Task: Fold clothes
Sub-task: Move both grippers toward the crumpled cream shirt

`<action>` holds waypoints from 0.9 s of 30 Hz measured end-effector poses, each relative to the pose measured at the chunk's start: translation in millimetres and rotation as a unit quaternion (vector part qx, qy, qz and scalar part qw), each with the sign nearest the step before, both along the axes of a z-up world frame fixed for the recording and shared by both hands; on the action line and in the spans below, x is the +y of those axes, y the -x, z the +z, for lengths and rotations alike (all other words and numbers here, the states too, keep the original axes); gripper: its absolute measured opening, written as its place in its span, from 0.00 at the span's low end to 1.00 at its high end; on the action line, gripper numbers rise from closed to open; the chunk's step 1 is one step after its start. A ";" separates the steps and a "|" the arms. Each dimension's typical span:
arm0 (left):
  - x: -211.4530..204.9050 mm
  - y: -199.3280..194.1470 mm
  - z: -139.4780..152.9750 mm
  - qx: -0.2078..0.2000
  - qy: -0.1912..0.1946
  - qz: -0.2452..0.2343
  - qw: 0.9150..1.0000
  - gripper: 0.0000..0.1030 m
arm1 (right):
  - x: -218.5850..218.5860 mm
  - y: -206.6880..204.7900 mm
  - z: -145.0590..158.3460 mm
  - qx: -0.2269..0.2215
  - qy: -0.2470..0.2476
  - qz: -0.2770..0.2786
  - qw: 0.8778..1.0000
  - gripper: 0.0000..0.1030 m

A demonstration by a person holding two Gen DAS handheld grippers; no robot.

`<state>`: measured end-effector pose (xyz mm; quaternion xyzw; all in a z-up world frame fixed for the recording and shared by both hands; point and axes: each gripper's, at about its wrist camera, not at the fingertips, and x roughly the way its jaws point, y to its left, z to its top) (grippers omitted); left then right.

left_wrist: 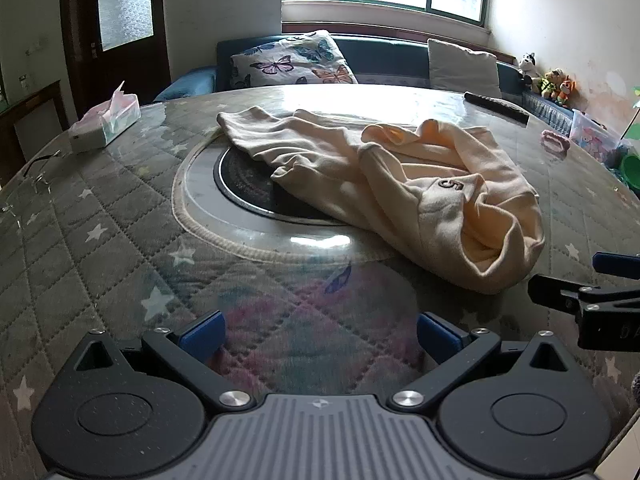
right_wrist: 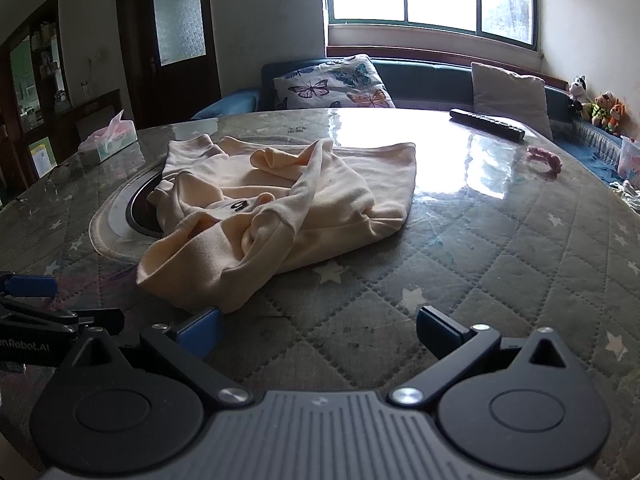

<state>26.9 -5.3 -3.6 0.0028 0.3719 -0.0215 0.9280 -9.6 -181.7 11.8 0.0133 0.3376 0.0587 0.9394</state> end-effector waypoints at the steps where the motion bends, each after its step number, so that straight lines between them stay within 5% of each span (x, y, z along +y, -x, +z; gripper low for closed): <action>1: 0.1 -1.3 0.5 0.000 -0.001 -0.001 1.000 1.00 | -0.2 -0.8 -0.1 0.001 0.000 0.000 1.000 1.00; 27: 0.1 -37.8 30.3 -0.023 0.007 -0.009 1.000 1.00 | -4.9 -31.3 20.0 -0.007 -0.006 0.006 1.000 1.00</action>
